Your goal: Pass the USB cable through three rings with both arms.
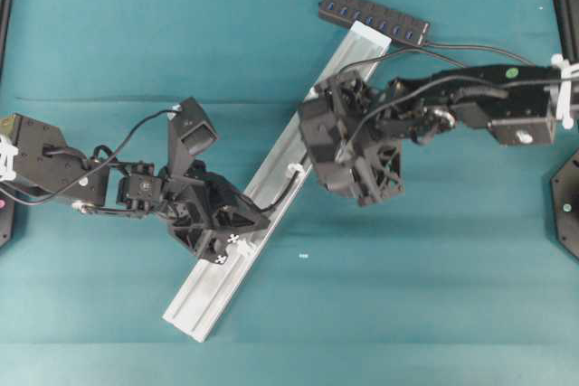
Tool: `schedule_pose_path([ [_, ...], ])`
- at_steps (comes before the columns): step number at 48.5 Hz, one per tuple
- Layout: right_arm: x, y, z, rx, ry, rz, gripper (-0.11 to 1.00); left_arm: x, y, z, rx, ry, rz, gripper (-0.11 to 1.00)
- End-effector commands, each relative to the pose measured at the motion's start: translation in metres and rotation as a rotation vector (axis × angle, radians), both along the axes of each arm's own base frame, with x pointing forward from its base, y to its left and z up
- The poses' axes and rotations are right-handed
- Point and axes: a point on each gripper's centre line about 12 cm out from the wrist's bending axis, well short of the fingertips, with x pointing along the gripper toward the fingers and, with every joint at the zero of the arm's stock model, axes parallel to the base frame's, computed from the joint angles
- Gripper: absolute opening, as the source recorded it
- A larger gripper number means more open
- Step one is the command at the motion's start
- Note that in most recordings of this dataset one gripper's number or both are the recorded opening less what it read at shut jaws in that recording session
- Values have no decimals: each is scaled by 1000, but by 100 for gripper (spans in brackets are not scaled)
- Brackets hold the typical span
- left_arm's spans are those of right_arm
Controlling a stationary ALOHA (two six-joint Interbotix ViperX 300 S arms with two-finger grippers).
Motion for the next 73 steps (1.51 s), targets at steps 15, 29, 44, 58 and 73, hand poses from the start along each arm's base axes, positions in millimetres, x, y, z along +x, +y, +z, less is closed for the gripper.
schedule_pose_path([
  [15, 29, 11, -8, -34, -2, 56, 84, -4, -3, 10, 3, -26, -11, 11],
  [29, 40, 14, -17, -56, 17, 85, 84, -4, 2, 9, 3, -25, 2, 11],
  [44, 39, 27, -18, -56, 27, 120, 74, -3, 8, 10, 4, -26, 19, 11],
  [58, 42, 27, -16, -59, 19, 123, 55, -4, 9, 9, 4, -16, 21, 11],
  [73, 51, 28, -11, -66, 1, 131, 44, -3, 9, 10, 4, -16, 21, 11],
])
